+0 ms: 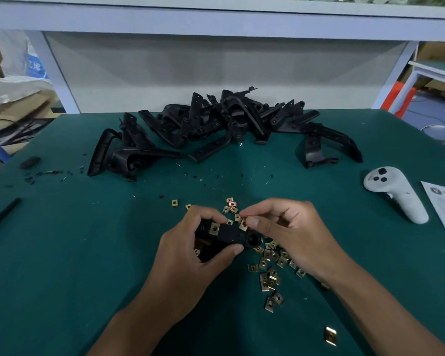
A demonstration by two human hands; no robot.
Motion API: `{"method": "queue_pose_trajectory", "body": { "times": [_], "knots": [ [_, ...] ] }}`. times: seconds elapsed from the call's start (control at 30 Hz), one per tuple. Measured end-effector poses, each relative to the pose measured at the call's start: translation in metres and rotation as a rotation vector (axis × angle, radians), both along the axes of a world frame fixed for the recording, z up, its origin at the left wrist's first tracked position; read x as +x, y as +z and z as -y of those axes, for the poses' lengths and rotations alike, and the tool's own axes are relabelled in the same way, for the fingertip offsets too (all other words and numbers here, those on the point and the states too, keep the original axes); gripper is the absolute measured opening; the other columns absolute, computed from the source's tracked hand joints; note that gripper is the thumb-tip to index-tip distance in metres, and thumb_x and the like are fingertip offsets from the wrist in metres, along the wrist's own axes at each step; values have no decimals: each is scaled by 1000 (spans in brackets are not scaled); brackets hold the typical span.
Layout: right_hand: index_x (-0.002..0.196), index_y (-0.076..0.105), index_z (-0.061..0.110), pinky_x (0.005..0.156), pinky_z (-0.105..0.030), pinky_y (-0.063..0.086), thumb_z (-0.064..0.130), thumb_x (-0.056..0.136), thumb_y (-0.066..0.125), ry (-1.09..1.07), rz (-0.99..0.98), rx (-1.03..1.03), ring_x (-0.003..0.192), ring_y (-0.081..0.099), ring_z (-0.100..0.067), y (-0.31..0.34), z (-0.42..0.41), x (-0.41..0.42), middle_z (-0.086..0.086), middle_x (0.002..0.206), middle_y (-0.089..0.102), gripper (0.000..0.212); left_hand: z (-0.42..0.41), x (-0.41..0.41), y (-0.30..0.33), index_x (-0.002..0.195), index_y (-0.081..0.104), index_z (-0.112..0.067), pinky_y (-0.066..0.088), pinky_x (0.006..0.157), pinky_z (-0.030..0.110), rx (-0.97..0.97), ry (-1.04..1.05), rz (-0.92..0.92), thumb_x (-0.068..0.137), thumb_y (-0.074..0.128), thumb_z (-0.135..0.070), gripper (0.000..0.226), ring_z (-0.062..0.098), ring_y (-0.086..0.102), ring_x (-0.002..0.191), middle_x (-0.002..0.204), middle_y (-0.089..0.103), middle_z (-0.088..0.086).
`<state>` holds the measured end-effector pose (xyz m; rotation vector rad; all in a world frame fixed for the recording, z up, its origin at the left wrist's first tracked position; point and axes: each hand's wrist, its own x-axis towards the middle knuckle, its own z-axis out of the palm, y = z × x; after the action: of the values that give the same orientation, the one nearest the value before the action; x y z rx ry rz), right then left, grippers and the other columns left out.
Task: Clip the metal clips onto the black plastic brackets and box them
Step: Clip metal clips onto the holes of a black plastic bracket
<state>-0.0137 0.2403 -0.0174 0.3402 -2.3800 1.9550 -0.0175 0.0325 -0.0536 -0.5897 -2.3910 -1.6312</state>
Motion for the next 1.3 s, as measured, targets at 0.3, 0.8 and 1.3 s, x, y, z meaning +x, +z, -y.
{"method": "queue_pose_trajectory", "body": {
  "times": [0.3,0.8,1.3],
  "knots": [
    [98,79,16,65,-6,45,17,89,73,37,-31,56,67,62,6,0,-3,0,19,73,71,12,1,1,1,104,57,-44,61,64,35,-2,-25,27,73,73,-58,38,8,70,80,95,69,-18],
    [85,77,26,68,-37,57,24,81,78,202,-54,287,71,69,-22,19,-17,10,-5,78,74,5,10,0,8,103,51,-53,45,67,8,-188,-234,-109,82,73,-58,31,5,62,81,94,64,-23],
    [90,79,31,68,-15,52,39,80,74,134,-31,251,77,71,-7,26,-4,12,9,84,77,13,9,1,14,101,49,-54,46,65,10,-128,-111,-151,78,73,-58,33,7,63,80,94,64,-21]
  ]
}}
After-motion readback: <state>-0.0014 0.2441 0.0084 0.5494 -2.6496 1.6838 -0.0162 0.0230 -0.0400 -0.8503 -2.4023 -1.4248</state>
